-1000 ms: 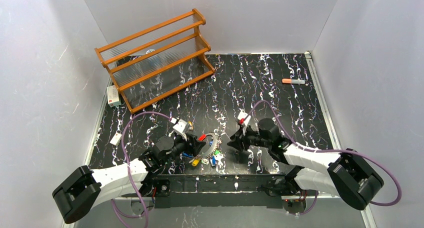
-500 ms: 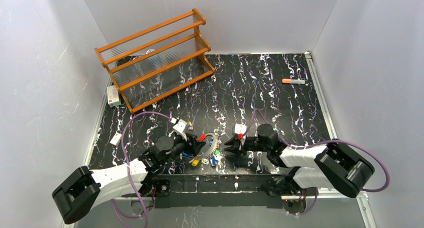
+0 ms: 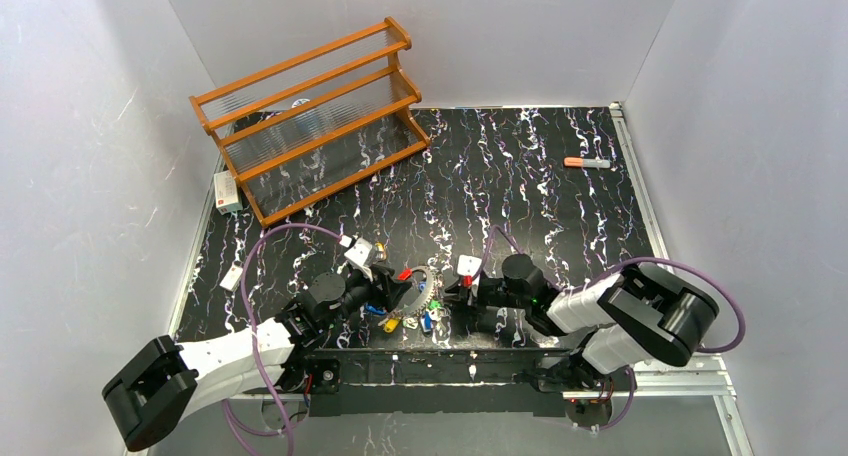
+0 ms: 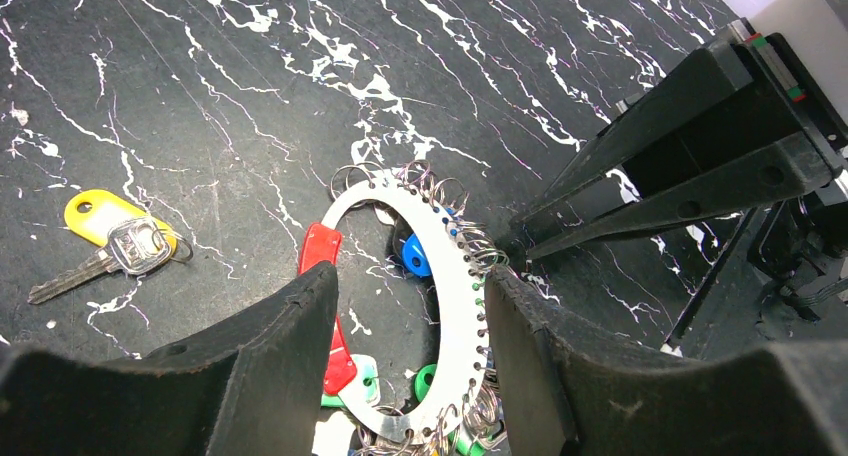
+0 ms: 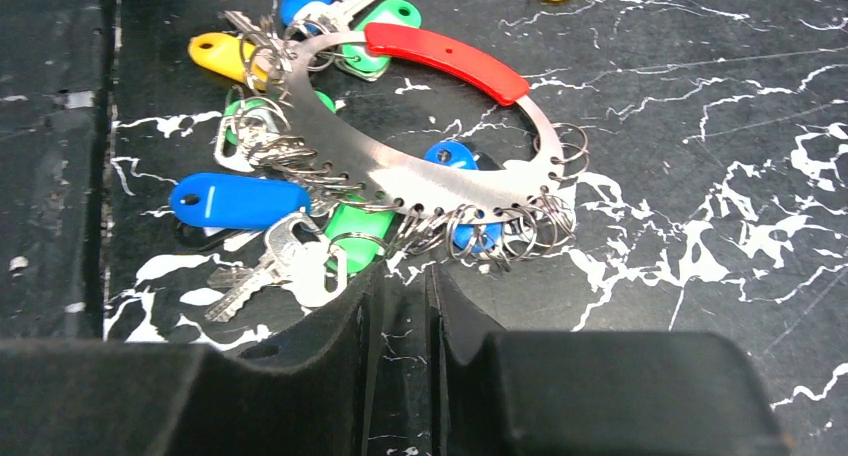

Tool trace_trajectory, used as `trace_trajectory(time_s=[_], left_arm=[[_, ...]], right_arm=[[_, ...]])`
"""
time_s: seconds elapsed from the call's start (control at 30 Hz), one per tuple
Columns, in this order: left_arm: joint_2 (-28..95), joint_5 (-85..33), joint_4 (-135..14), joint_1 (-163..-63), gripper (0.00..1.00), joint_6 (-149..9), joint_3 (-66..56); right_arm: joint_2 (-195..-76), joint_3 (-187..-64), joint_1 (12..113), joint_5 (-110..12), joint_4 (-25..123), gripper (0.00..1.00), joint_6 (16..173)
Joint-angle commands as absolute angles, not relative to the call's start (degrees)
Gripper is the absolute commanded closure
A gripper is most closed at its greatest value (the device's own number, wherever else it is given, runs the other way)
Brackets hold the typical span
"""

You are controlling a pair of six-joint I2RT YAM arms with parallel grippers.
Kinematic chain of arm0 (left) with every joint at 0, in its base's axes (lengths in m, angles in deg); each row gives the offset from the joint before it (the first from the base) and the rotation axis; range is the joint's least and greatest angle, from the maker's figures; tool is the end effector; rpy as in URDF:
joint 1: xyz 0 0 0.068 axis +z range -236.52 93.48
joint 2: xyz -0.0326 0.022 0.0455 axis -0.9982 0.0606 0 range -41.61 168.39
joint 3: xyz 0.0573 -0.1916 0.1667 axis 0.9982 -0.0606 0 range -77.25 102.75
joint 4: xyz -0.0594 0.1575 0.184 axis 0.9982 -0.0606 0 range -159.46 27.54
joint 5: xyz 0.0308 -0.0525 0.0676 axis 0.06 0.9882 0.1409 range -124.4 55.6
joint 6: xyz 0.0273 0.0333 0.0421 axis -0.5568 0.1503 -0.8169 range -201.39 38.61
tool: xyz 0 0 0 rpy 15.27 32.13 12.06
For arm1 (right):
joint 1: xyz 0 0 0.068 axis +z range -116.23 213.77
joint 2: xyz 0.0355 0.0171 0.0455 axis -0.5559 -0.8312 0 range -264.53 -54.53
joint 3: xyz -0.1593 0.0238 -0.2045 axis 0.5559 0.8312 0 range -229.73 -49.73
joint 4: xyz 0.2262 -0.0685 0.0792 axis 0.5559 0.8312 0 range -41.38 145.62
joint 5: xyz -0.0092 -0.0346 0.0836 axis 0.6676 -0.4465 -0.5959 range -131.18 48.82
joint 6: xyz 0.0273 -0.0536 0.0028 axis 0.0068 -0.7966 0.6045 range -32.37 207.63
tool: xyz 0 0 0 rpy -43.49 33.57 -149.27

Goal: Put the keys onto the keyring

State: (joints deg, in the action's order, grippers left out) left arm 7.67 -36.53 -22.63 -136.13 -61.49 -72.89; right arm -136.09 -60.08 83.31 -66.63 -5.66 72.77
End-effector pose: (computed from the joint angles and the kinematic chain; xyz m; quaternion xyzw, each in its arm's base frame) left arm 0.1185 -0.1368 0.1719 0.1769 0.7162 -0.3735 0.5623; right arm 0.1307 0.1829 0.1283 -0.5286 0.5933 0.3421 0.5016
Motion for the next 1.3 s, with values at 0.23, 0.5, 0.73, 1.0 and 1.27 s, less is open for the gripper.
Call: trace_trajectory(time_s=[0.23, 0.5, 0.73, 1.0, 1.27], left_arm=[[6.64, -37.33, -21.95, -135.83, 0.46, -62.67, -71.93], [6.3, -37.66, -21.95, -135.83, 0.46, -62.84, -72.15], [6.34, -37.84, -21.95, -135.83, 0.46, -62.95, -72.41], [5.97, -37.83, -21.94, -135.83, 0.46, -63.05, -72.68], [5.76, -37.81, -21.95, -135.83, 0.47, -63.2, -72.68]], right_arm=[[-141.07, -61.44, 84.36, -61.4, -13.13, 0.74, 70.87], [-142.73, -61.69, 85.15, -62.53, -15.71, 0.77, 70.67], [-143.6, -62.42, 85.53, -61.29, -16.2, 0.8, 70.44], [-144.55, -63.84, 85.75, -58.92, -15.63, 0.79, 70.22], [-145.36, -64.65, 86.01, -58.13, -14.93, 0.77, 69.7]])
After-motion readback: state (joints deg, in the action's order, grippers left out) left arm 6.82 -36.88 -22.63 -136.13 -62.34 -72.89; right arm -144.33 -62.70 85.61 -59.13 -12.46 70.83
